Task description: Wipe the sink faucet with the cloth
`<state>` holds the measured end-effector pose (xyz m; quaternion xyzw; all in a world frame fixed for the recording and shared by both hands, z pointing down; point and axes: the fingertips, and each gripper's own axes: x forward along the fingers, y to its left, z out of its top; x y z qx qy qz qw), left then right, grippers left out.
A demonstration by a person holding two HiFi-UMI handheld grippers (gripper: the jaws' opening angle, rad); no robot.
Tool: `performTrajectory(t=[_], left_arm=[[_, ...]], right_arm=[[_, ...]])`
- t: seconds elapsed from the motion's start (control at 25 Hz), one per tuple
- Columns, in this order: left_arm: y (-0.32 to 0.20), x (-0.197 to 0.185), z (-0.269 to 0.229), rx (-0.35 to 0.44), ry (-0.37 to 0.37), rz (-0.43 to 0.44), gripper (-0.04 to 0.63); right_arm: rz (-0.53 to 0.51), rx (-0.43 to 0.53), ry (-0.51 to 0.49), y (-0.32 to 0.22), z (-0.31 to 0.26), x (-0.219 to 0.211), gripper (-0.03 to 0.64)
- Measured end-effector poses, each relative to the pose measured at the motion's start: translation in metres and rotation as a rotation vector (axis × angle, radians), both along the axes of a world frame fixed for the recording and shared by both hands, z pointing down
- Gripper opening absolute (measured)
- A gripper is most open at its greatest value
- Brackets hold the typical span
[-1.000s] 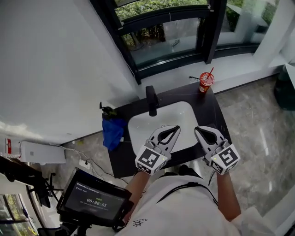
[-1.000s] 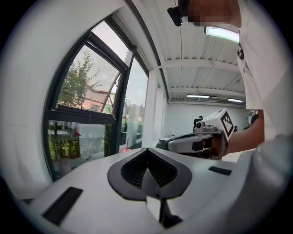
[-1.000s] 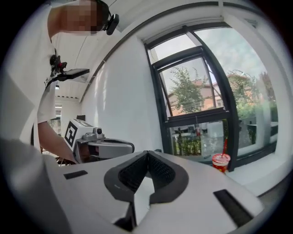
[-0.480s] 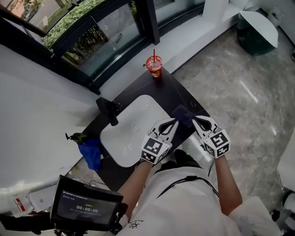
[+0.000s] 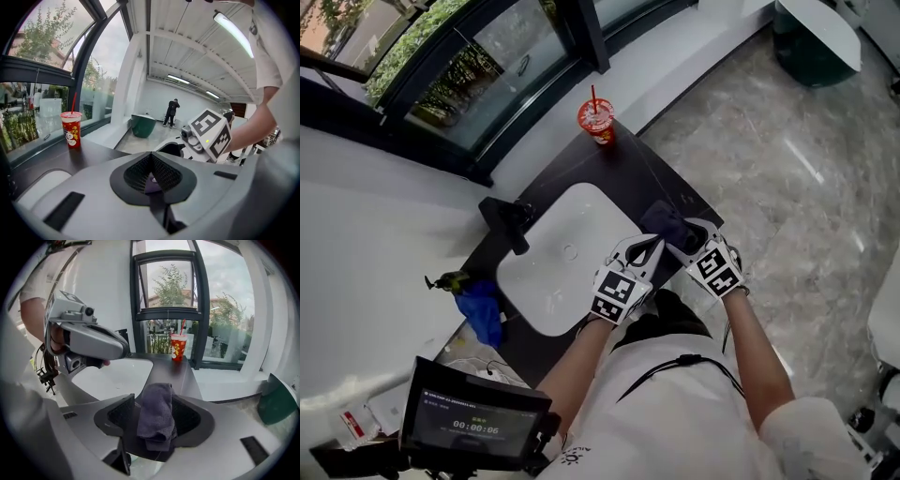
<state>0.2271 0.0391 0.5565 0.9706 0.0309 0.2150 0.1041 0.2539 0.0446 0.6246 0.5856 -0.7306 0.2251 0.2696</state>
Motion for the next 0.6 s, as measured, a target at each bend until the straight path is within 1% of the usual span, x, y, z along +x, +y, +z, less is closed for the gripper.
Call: performTrajectory(t=[0.12, 0.2, 0.4, 0.48, 0.52, 0.56, 0.6], left_arm=[[-0.004, -0.004, -0.003, -0.012, -0.002, -0.030, 0.000], [-0.008, -0.009, -0.006, -0.020, 0.000, -0.057, 0.000], [-0.027, -0.029, -0.003, 0.006, -0.017, -0.121, 0.000], [-0.037, -0.039, -0.006, 0.010, -0.020, -0.159, 0.000], [-0.042, -0.043, -0.008, 0.011, -0.019, -0.179, 0.000], [-0.046, -0.048, -0.011, 0.011, -0.017, -0.201, 0.000], [-0.050, -0.052, -0.013, 0.012, -0.014, -0.222, 0.000]], right_arm=[[-0.027, -0.057, -0.001, -0.009, 0.019, 0.000, 0.267], [-0.032, -0.079, 0.004, -0.016, 0.029, 0.002, 0.267], [-0.047, -0.159, 0.007, -0.024, 0.067, 0.004, 0.265], [-0.058, -0.178, 0.014, -0.024, 0.072, 0.005, 0.264], [-0.056, -0.183, 0.009, -0.024, 0.071, 0.006, 0.255], [-0.050, -0.189, 0.000, -0.023, 0.070, 0.007, 0.211], [-0.047, -0.194, -0.011, -0.023, 0.068, 0.008, 0.153]])
